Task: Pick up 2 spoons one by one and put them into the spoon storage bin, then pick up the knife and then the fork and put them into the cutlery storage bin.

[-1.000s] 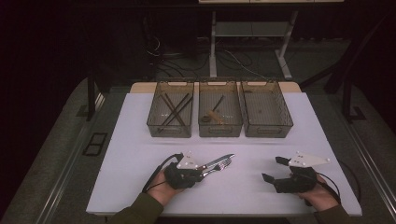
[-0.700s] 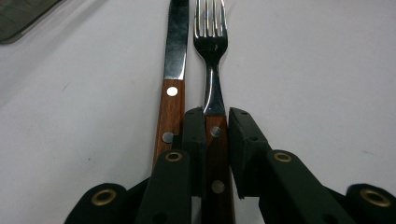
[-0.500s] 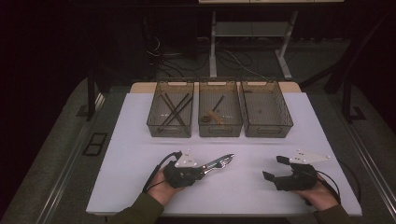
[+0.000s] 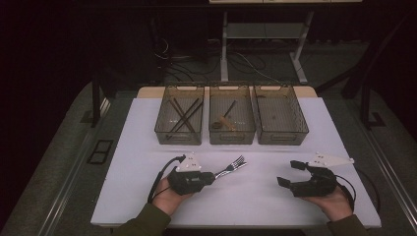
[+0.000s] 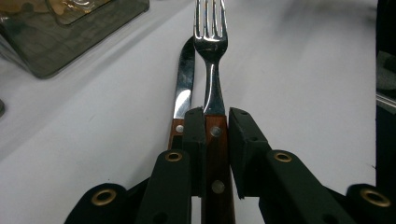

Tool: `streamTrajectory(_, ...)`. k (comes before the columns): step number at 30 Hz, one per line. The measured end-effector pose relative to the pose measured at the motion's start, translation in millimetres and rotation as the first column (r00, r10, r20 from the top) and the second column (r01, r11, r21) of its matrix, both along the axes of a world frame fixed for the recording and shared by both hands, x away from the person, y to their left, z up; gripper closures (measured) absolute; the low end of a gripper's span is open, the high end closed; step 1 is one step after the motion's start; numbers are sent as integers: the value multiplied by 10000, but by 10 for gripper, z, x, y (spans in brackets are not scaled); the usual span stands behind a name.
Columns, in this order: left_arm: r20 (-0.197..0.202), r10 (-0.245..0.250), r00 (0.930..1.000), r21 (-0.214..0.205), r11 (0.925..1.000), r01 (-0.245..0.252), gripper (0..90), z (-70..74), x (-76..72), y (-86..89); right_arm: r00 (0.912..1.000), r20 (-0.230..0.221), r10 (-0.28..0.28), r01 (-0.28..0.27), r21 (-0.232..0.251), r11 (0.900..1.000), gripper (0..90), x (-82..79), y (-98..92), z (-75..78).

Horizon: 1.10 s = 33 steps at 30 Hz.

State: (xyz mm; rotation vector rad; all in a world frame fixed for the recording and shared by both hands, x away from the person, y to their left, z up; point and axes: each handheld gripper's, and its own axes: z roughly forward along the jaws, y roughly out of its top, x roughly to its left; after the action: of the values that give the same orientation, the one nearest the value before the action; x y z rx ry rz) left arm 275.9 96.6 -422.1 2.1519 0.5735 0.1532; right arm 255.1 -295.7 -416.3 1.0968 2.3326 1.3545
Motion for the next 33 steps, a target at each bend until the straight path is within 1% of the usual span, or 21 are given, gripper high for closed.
streamTrajectory(3, 49, -12, 10000, -164, 9999, 13, 773, 27, 4, -15, 9999, 30, 97, -96, -96, 9999, 168, 1, 25, 1)
streamTrajectory(5, 97, -36, 9999, -247, 9997, 38, 772, 48, 8, -36, 10000, -5, 44, -44, -65, 10000, 169, 3, 42, 7)
streamTrajectory(11, 255, -200, 9995, -311, 9993, 208, 772, 92, 45, -121, 9999, 88, 142, -144, 163, 9998, 169, 44, 110, 55)
streamTrajectory(13, 291, -205, 9994, -399, 9990, 216, 772, 104, 57, -150, 9998, 103, 148, -151, 259, 9996, 169, 61, 130, 67)
streamTrajectory(14, 336, -230, 9992, -359, 9991, 242, 772, 113, 64, -160, 9998, 102, 147, -150, 295, 9995, 169, 70, 141, 73)
streamTrajectory(19, 462, -193, 9987, -513, 9984, 217, 772, 144, 97, -223, 9997, 220, 113, -124, 481, 9988, 169, 120, 195, 116)
streamTrajectory(21, 489, -207, 9986, -497, 9985, 231, 772, 157, 105, -244, 9994, 332, 109, -125, 487, 9987, 169, 148, 214, 135)
streamTrajectory(24, 552, -192, 9983, -501, 9985, 219, 772, 169, 120, -278, 9992, 387, 93, -116, 580, 9982, 169, 182, 233, 168)
streamTrajectory(29, 570, -157, 9983, -668, 9976, 195, 772, 184, 147, -360, 9986, 513, 133, -170, 711, 9973, 169, 230, 276, 214)
streamTrajectory(33, 609, -201, 9979, -677, 9974, 242, 772, 187, 166, -428, 9990, 441, 94, -133, 890, 9959, 173, 300, 321, 229)
